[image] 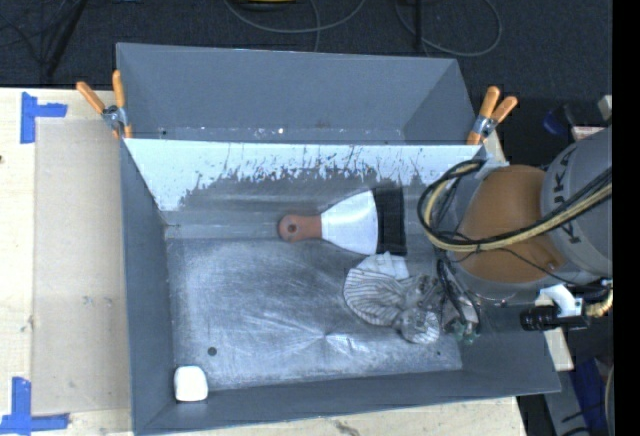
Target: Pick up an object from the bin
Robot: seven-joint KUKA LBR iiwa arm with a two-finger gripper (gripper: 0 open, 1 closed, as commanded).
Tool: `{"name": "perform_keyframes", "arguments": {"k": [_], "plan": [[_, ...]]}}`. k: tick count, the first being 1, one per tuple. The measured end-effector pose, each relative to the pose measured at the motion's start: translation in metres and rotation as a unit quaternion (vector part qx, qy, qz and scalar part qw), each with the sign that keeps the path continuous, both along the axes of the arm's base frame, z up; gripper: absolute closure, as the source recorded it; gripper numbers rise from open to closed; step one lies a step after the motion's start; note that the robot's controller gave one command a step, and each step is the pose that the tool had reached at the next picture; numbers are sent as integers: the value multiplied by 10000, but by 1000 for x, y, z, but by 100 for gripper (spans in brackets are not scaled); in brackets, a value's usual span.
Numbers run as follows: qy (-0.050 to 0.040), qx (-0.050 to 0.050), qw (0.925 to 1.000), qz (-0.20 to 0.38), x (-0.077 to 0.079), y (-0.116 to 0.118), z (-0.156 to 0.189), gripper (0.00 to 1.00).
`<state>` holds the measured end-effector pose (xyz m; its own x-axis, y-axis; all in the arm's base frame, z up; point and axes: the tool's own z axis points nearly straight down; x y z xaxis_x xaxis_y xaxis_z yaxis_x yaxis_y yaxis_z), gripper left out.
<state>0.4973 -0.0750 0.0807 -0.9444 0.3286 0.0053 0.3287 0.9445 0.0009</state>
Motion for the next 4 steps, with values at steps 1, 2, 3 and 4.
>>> {"name": "perform_keyframes", "arguments": {"k": [1,2,3,4], "plan": [[18,-2,10000,1,-2,0,8,100],[35,0,10000,4,-3,0,32,100],[11,-4,10000,2,-1,0,54,100],[-3,-7,10000,6,-1,0,76,100]]}}
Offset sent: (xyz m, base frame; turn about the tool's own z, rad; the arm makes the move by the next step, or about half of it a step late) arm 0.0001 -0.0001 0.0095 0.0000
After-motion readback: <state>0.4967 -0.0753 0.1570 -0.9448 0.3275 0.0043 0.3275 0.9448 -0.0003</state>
